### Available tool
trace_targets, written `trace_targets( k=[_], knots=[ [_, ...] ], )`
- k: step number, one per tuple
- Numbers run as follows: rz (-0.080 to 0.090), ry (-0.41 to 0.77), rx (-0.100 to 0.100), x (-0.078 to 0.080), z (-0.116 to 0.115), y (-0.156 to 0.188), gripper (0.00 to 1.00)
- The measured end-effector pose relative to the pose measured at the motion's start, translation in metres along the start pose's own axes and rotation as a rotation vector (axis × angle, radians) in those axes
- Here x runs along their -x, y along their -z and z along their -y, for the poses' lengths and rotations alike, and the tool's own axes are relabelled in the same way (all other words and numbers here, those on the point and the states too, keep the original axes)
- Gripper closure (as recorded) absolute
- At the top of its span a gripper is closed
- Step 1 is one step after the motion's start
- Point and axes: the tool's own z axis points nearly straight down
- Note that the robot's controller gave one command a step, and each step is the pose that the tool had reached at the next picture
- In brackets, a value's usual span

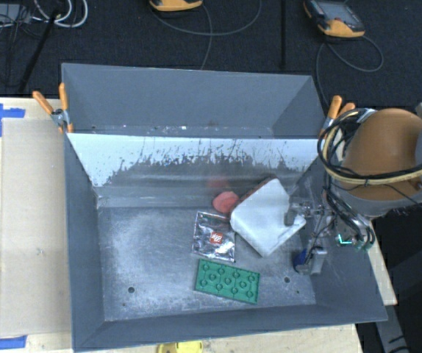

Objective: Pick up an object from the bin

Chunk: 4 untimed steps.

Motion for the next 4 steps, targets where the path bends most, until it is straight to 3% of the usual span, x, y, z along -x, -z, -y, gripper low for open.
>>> trace_targets(
  k=[1,2,3,4],
  knots=[
    [0.003,-0.153,0.003,-0.039,-0.115,-0.101,0.0],
    [0.008,-0.253,0.0,-0.051,-0.115,-0.068,0.0],
    [0.007,-0.382,0.0,-0.048,-0.11,-0.069,0.0],
    [0.009,-0.477,0.0,-0.051,-0.096,-0.099,0.0]
  ],
)
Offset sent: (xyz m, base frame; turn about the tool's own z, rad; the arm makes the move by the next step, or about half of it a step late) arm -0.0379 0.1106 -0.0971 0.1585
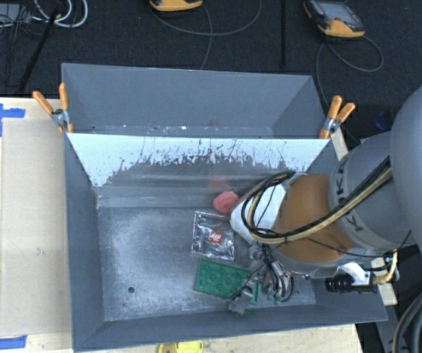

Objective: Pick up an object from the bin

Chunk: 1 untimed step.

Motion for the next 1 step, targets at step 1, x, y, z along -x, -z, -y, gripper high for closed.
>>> trace_targets(
  k=[1],
  knots=[
    [0.001,0.005,0.0,0.0003,-0.0005,0.0,0.0]
  ],
)
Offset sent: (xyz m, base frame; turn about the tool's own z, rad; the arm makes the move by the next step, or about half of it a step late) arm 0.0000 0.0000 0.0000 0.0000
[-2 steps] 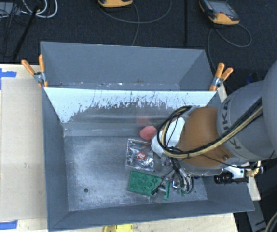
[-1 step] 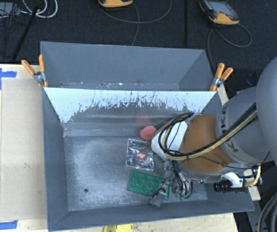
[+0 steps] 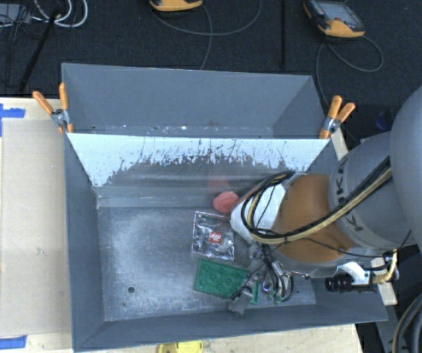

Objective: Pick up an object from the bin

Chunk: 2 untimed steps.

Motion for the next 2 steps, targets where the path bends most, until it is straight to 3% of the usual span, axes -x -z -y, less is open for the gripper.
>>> trace_targets(
  k=[1,2],
  knots=[
    [-0.001,0.002,-0.001,0.0,0.0,0.0,1.0],
    [-0.002,0.008,0.0,0.0,0.0,0.016,1.0]
  ],
)
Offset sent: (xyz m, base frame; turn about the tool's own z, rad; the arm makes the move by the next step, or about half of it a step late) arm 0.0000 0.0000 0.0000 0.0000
